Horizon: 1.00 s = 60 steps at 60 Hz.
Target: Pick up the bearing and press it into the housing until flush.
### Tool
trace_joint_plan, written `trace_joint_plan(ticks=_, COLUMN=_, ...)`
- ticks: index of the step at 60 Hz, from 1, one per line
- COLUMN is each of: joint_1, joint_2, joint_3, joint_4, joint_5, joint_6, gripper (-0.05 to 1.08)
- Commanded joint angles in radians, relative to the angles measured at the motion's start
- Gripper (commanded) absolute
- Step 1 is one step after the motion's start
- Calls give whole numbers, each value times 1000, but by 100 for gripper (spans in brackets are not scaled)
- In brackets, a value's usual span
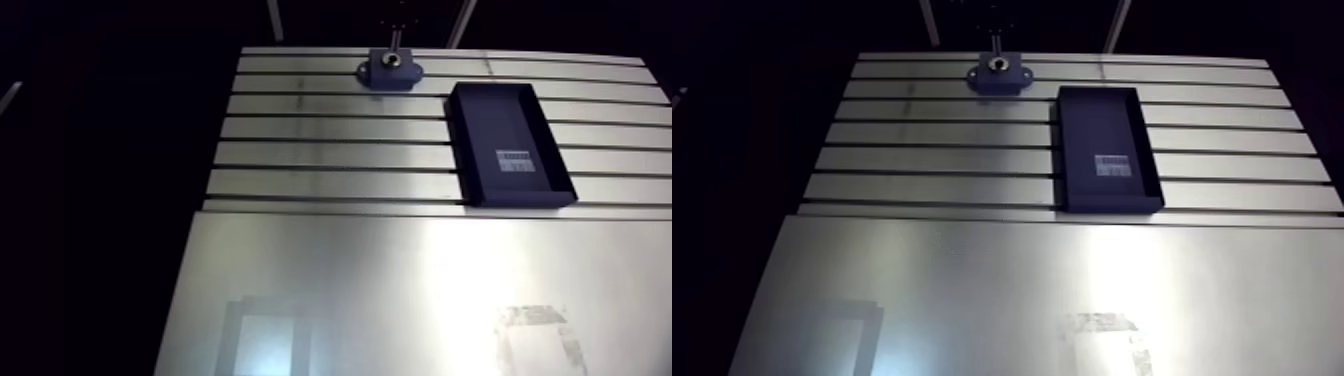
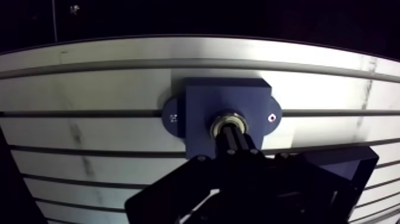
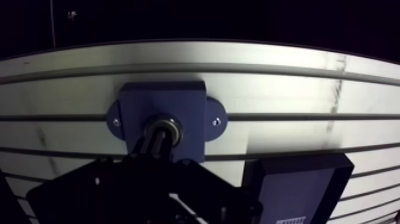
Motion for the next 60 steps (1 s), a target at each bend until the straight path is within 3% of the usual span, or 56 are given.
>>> trace_joint_plan(ticks=1, joint_1=1, joint_2=7, joint_3=4, joint_4=-13, joint_5=-1, joint_6=0, gripper=108)
trace_joint_plan(ticks=60, joint_1=-3, joint_2=15, joint_3=18, joint_4=-14, joint_5=-3, joint_6=-7, gripper=108)
